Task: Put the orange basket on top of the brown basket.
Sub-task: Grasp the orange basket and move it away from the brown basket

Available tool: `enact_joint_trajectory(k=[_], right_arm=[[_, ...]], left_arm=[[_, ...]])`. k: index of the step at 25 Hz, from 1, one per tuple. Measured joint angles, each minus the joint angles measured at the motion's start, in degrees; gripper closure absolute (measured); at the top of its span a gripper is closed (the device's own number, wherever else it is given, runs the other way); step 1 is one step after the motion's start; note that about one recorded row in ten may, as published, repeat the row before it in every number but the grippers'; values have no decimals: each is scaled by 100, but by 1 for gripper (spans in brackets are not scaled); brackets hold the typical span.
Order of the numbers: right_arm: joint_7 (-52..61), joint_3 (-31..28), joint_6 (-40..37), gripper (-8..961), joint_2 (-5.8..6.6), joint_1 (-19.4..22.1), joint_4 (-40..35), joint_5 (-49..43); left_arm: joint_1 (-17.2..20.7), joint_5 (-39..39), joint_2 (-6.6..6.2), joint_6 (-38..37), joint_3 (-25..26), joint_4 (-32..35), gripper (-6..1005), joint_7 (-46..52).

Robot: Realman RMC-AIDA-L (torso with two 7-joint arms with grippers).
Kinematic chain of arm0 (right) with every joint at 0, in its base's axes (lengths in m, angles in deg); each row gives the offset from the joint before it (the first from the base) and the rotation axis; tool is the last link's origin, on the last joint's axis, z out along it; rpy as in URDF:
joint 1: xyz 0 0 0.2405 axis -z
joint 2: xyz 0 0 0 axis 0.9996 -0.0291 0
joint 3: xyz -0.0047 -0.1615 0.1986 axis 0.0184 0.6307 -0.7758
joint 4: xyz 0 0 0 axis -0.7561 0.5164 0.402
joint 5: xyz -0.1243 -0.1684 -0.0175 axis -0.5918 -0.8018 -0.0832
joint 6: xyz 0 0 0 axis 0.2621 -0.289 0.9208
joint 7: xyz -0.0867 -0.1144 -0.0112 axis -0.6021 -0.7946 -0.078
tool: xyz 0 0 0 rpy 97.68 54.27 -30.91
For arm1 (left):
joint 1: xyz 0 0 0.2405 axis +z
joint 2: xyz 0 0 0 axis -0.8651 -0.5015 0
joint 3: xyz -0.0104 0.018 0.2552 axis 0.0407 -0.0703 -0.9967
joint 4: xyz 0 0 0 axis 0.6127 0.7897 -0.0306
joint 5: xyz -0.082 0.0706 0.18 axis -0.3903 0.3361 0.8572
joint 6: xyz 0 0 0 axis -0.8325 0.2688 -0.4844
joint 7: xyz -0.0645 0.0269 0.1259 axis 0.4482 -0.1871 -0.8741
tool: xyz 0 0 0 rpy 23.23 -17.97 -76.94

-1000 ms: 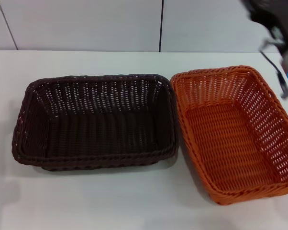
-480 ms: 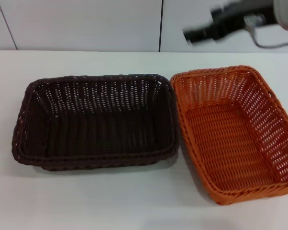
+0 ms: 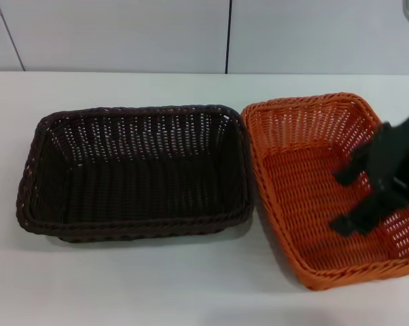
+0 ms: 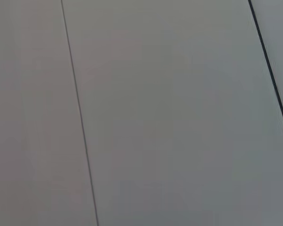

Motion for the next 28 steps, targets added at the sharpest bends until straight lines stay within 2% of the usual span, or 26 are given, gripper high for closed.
enact_joint_trajectory(k=[7,14,22,27,28], right_arm=[[-1,366,-198,129,-40,74,193,-658],[-148,595,-102,137,-205,81,783,-874],[-306,913,673,147,-290,30,1682,-1280],[-310,1251,1074,153,-359,-17,2085,-1460],[-310,1478,1231,154,-386,-14,2214,-1555]], left_arm=[[-12,-24,-3,69,13,11,351,2],[-66,-83,-9,236,51,36,352,6],[-108,-84,-21,245,56,108,352,6],[-109,-83,-27,248,66,120,352,6],[-112,-83,-27,249,68,145,352,6]])
